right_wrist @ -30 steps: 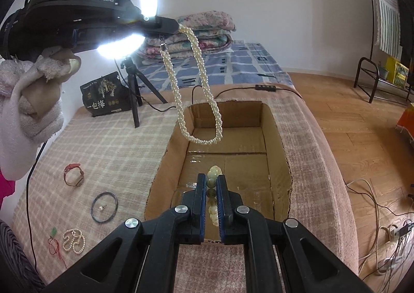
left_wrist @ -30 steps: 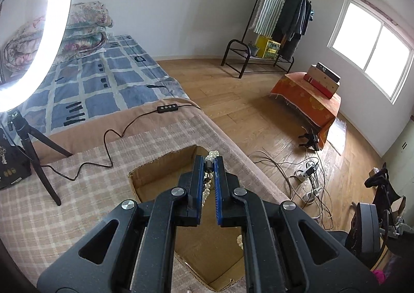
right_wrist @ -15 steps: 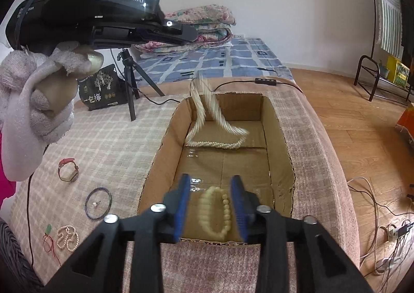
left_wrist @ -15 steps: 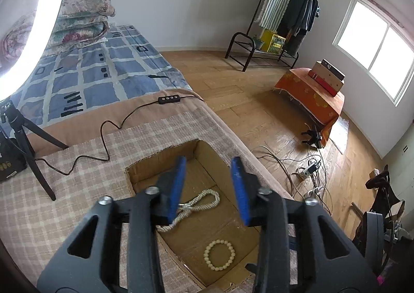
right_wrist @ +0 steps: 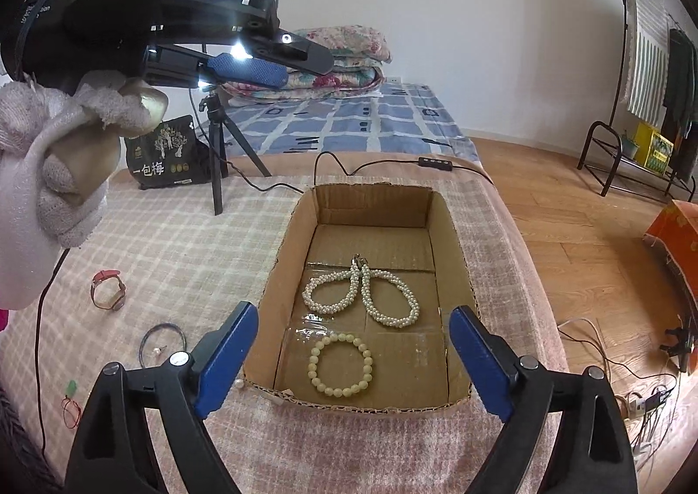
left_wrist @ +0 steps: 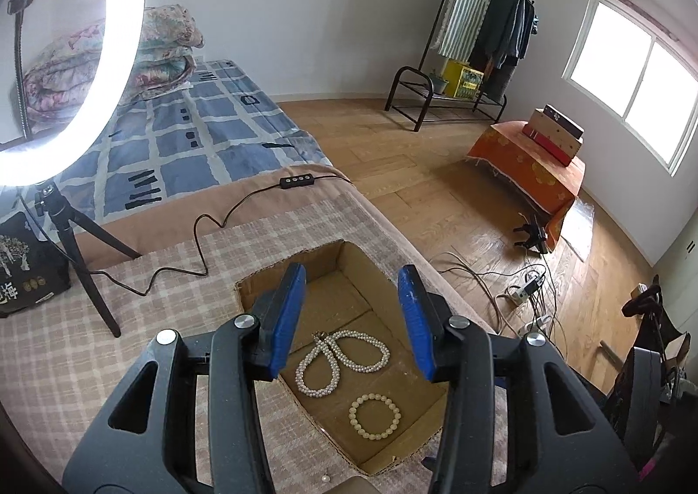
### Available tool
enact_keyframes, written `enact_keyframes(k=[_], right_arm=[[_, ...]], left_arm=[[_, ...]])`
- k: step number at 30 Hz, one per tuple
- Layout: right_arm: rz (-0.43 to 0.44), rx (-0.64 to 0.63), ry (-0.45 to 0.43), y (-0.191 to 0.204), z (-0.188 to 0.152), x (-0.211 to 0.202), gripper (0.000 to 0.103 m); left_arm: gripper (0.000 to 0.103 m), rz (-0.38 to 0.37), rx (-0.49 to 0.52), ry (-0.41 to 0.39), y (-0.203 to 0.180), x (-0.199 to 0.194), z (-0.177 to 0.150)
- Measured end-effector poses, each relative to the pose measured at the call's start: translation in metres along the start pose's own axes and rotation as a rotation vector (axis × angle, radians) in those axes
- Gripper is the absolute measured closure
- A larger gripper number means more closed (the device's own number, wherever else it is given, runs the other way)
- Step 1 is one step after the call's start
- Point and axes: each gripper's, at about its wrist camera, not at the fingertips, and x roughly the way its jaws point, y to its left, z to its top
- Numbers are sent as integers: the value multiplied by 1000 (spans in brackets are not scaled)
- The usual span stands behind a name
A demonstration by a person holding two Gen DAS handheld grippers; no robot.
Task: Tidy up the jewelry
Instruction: 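Move the left tool to the loose pearl strand while the right tool approaches the blue bangle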
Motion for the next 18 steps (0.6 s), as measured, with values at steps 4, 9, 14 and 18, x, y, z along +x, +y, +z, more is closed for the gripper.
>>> enact_keyframes(k=[4, 9, 14, 18], right_arm=[[3, -14, -9, 8, 3, -10, 11], [12, -25, -28, 19, 6, -23, 11], [31, -41, -52, 34, 10, -35, 11], [67, -37, -65, 45, 12, -39, 11]], left_arm=[[58, 15, 0, -9, 3, -18, -3], [58, 35, 4, -29, 10, -51, -10], [58, 71, 17, -61, 23, -95, -22], [58, 104, 16, -80, 39, -130, -39]])
